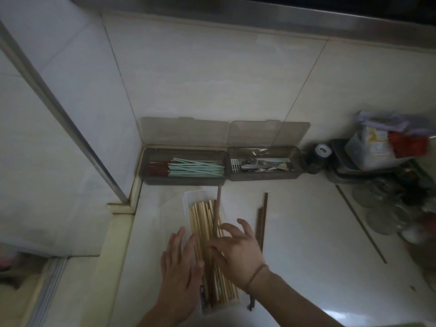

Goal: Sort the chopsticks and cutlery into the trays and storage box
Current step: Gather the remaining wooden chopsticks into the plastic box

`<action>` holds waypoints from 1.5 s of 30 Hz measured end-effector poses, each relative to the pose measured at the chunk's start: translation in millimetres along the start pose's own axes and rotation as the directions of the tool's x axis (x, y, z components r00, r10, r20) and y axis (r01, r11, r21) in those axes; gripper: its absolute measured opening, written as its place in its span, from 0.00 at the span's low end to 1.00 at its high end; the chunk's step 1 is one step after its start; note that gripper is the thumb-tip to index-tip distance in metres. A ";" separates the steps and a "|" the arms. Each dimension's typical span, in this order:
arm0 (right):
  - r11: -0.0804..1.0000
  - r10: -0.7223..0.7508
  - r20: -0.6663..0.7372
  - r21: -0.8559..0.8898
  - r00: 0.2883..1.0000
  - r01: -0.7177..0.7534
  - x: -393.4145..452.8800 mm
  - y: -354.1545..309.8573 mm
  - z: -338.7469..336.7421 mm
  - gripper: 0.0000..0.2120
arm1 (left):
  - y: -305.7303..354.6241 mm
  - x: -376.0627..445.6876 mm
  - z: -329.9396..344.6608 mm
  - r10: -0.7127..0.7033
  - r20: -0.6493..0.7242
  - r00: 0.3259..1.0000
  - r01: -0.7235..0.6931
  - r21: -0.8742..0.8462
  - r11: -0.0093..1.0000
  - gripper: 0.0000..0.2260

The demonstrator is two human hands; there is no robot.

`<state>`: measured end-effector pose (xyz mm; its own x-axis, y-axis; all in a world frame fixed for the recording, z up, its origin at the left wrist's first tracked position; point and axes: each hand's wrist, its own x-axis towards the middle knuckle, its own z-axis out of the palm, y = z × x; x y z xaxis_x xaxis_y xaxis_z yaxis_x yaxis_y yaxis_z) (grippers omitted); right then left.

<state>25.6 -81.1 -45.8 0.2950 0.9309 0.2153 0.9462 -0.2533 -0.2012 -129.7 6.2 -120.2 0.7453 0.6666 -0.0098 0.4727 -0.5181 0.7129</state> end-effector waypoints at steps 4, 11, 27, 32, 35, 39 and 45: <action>0.972 -0.051 0.227 -0.211 0.973 0.100 -10.5 -8.6 17.8 0.08 | -0.6 1.4 0.2 0.017 -0.014 1.000 -0.017 0.024 1.000 0.23; 0.987 -0.013 -0.089 0.161 0.996 0.027 -21.7 11.2 18.0 0.05 | 0.7 0.9 -1.7 0.000 -0.003 1.000 0.000 0.040 0.999 0.24; 0.465 0.848 0.302 -0.030 0.435 -0.885 -29.2 93.5 14.8 0.12 | 1.3 2.1 -3.7 0.003 0.016 1.000 -0.004 0.031 1.000 0.24; 0.464 0.843 0.317 -0.022 0.434 -0.885 -22.4 95.2 17.3 0.10 | 1.6 0.7 -5.6 0.010 0.021 1.000 -0.011 0.028 1.000 0.23; 0.434 0.861 0.285 0.021 0.421 -0.901 -31.2 99.8 19.7 0.06 | 0.4 1.1 -5.0 0.020 0.017 1.000 -0.020 0.017 1.000 0.24; 0.485 0.853 0.257 -0.071 0.454 -0.871 -30.8 101.8 19.4 0.10 | -1.3 0.9 -3.1 0.016 0.006 1.000 -0.016 0.017 1.000 0.24; 0.431 0.895 0.215 -0.197 0.390 -0.881 -22.9 102.3 18.6 0.14 | -1.9 1.1 -4.2 0.011 0.032 0.999 -0.012 0.032 0.999 0.24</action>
<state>113.2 -123.4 -89.1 0.9336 0.1927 -0.3020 0.1740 -0.9808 -0.0879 -131.8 10.2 -118.6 0.7653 0.6433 -0.0246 0.4783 -0.5427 0.6905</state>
